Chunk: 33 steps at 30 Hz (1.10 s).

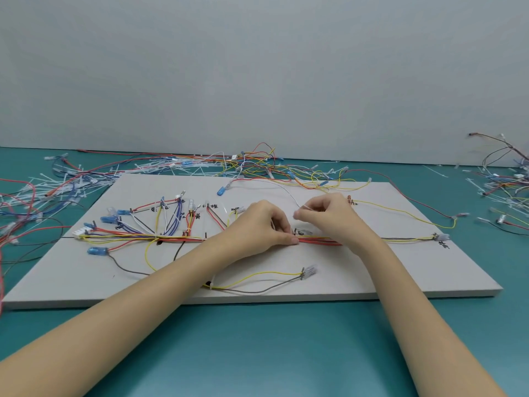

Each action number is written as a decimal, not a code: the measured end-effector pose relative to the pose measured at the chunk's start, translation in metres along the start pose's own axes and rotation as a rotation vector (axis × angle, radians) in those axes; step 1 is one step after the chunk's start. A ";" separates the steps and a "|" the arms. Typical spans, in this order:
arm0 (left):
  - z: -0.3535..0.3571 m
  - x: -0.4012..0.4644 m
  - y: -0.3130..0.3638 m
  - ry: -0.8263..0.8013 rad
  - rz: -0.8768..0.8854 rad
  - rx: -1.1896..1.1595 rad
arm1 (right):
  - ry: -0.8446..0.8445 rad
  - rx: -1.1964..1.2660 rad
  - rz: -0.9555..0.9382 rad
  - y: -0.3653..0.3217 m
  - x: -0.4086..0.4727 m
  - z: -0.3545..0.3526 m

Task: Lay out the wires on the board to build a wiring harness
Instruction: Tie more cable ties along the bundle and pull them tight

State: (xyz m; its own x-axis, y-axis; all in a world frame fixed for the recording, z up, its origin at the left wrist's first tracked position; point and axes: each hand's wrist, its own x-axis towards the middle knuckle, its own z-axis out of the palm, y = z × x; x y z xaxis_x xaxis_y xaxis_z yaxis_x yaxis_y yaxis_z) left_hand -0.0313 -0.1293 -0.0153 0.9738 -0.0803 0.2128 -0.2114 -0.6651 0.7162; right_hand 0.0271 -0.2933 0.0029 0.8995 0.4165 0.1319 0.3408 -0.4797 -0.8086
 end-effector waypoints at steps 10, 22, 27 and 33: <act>0.006 -0.004 -0.001 0.066 -0.016 0.103 | -0.176 -0.115 0.018 0.007 -0.001 -0.002; 0.009 -0.011 0.006 0.051 0.197 0.275 | -0.280 -0.333 -0.127 0.000 -0.004 -0.007; 0.011 -0.006 0.009 0.123 0.241 0.228 | -0.235 -0.474 -0.146 -0.004 -0.007 -0.005; 0.012 -0.005 0.009 0.155 0.285 0.266 | -0.176 -0.579 -0.143 -0.007 -0.012 0.000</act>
State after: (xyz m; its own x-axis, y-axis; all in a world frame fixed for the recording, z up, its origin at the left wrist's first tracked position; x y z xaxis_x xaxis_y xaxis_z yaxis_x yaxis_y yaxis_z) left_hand -0.0368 -0.1435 -0.0179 0.8510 -0.1896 0.4897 -0.4215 -0.8028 0.4218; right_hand 0.0138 -0.2949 0.0063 0.7923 0.6049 0.0794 0.5918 -0.7305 -0.3408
